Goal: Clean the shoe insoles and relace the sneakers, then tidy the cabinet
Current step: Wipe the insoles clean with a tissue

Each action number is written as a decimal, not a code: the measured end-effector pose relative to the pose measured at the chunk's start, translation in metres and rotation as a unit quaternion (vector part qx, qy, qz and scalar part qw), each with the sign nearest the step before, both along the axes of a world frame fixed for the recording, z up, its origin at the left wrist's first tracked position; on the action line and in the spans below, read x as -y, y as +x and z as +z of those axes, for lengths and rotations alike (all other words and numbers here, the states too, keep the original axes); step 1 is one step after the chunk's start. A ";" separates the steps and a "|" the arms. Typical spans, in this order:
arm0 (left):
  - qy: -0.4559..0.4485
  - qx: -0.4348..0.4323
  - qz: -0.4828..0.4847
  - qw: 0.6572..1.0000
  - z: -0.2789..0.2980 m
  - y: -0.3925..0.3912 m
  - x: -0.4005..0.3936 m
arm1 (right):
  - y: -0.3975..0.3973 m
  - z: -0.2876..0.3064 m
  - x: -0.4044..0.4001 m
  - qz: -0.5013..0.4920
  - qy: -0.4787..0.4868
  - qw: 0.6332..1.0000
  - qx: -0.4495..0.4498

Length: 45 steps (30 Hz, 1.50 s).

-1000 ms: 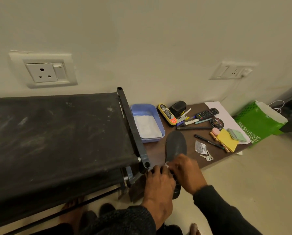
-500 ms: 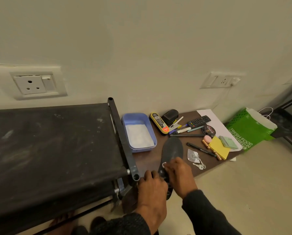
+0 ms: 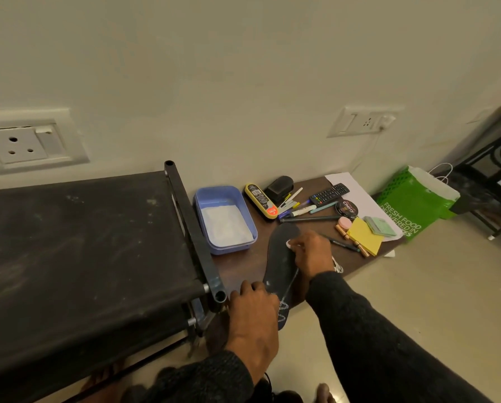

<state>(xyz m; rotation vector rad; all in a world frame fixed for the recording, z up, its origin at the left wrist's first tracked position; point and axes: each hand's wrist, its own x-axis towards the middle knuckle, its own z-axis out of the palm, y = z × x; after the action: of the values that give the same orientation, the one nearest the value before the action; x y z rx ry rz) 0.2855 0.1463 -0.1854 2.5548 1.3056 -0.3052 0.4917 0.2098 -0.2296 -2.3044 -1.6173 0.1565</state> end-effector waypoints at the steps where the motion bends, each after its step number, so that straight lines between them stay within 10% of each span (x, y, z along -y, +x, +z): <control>1: -0.003 0.001 0.000 1.000 0.001 0.002 0.000 | -0.007 -0.001 0.012 0.017 -0.002 1.000 0.004; 7: -0.008 0.016 0.007 1.000 0.000 -0.001 -0.002 | -0.028 -0.008 0.058 0.116 -0.022 0.993 -0.003; 14: -0.007 0.014 0.004 1.000 0.000 -0.003 -0.001 | 0.001 -0.002 -0.020 0.011 0.002 1.000 -0.003; 24: -0.015 0.016 0.020 1.000 0.004 -0.001 -0.001 | -0.056 0.002 0.114 0.109 0.011 0.993 -0.038; 45: 0.006 0.000 0.015 1.000 0.000 0.001 -0.005 | -0.013 0.006 0.027 -0.086 0.022 0.990 -0.107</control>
<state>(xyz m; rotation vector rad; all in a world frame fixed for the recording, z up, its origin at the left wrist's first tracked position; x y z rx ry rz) 0.2861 0.1509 -0.1856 2.5430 1.3470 -0.2915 0.4786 0.1827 -0.2235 -2.2908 -1.3000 0.3123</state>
